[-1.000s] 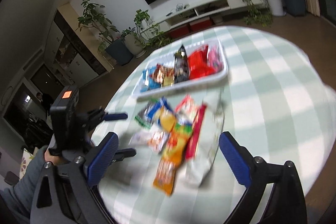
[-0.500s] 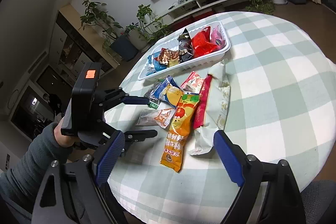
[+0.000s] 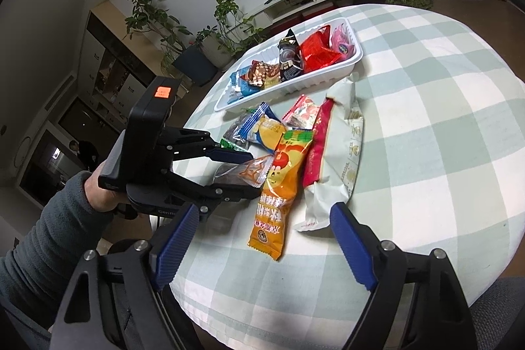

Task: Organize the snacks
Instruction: 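Close the left gripper on the clear cat-face bag, then lift the clear bag with the left gripper while the right grasps the orange apple-print bar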

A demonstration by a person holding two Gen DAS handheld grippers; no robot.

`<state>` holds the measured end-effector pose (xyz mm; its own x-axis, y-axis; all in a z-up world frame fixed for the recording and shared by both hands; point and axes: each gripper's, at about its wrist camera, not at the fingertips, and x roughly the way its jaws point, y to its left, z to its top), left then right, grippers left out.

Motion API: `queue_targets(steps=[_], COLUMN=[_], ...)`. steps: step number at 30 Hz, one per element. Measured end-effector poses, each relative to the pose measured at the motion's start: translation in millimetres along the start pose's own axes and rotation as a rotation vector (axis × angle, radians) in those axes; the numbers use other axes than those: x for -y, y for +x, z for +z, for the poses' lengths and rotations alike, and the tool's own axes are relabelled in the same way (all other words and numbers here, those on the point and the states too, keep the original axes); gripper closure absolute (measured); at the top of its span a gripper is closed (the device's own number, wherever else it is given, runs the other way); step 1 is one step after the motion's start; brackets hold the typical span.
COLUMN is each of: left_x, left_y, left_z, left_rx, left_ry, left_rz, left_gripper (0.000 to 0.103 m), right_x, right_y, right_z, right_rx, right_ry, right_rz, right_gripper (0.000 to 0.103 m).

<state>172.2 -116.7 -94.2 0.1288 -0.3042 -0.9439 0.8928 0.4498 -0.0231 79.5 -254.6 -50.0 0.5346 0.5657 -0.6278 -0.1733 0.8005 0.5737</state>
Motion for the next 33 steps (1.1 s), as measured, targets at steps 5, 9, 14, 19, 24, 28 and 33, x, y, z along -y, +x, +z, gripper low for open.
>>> queue_targets(steps=[5,9,14,19,24,28,33], left_x=[4,10,15,20,19,25,29], left_y=[-4,-6,-7,-14,-18,-22,-29], left_z=[-5,-9,-17,-18,-23,-33,-53], left_rx=[-0.009,-0.030,-0.038,-0.040,-0.030,-0.019,0.022], left_ry=[-0.060,-0.074,-0.070,-0.056,-0.098,-0.135,-0.229], left_rz=[-0.011,0.038,0.036,0.022,0.028,0.055,0.054], left_gripper=[0.060,0.043,0.031,0.069,0.079,0.082,0.082], right_x=[-5,-10,-15,-17,-20,-23,-33], right_y=[0,2,2,6,6,9,15], right_z=[-1,-2,-3,-5,-7,-7,-10], right_rx=[-0.007,-0.014,-0.017,-0.032,-0.037,-0.046,-0.063], right_ry=[-0.016,-0.027,-0.047,-0.051,-0.058,-0.069,-0.096], right_rz=[0.005,0.005,0.001,-0.003,-0.009,-0.017,-0.034], right_gripper=[0.019,0.020,0.022,0.024,0.026,0.028,0.031])
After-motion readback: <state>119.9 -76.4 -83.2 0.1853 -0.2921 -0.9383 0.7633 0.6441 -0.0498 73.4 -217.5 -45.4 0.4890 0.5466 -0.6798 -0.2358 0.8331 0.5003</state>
